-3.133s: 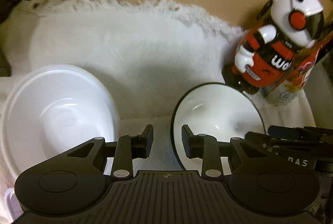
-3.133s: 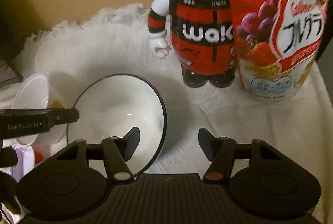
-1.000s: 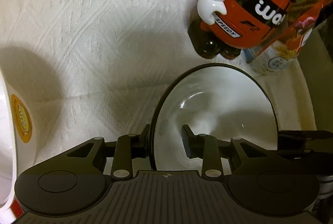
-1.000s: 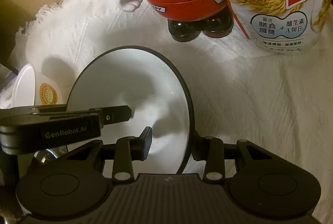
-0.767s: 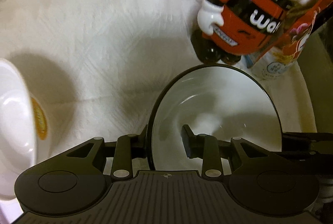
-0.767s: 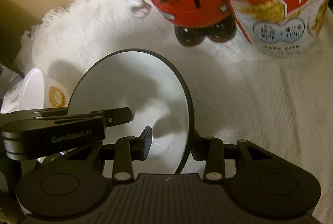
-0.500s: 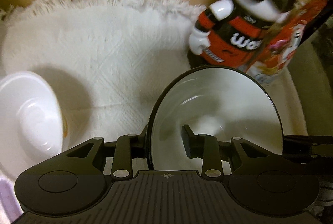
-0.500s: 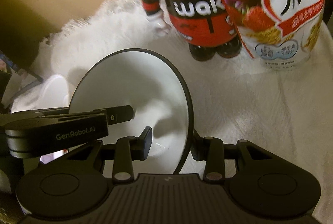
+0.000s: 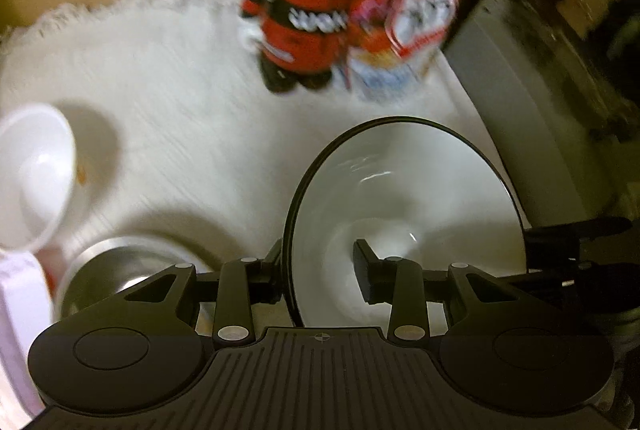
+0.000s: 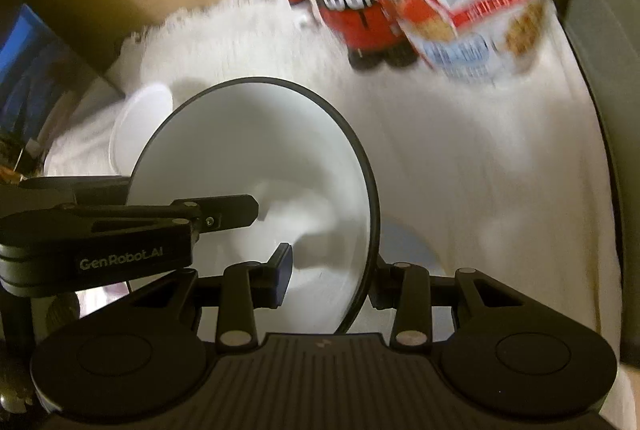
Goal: Organize plates and bowls
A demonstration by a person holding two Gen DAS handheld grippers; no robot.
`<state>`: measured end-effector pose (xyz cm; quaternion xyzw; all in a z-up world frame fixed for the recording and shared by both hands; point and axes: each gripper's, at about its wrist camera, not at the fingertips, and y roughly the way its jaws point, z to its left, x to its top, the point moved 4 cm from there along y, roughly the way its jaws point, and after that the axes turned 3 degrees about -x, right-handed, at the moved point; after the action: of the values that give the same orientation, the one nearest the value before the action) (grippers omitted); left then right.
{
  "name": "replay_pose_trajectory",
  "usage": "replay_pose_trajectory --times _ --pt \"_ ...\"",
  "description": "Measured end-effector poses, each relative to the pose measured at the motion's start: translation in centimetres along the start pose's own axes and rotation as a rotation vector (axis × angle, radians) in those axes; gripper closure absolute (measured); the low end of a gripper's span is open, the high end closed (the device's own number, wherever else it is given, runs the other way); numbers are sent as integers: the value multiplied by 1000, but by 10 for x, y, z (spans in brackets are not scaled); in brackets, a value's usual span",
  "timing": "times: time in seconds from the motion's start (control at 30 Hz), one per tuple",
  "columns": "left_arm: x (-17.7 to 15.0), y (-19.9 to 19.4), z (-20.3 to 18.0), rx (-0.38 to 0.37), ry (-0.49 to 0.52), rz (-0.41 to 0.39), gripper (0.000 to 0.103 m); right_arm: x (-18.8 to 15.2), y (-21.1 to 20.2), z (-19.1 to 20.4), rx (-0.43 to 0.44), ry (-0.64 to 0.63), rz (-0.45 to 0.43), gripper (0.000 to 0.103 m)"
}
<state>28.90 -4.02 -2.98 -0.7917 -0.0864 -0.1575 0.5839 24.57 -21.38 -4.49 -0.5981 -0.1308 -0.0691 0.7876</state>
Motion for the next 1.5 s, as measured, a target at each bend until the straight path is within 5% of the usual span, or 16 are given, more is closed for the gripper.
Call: replay_pose_trajectory --times 0.4,1.5 --pt "-61 46 -18 9 34 133 74 -40 23 -37 -7 72 59 64" --pt "-49 34 1 -25 -27 90 78 -29 26 -34 -84 -36 -4 64"
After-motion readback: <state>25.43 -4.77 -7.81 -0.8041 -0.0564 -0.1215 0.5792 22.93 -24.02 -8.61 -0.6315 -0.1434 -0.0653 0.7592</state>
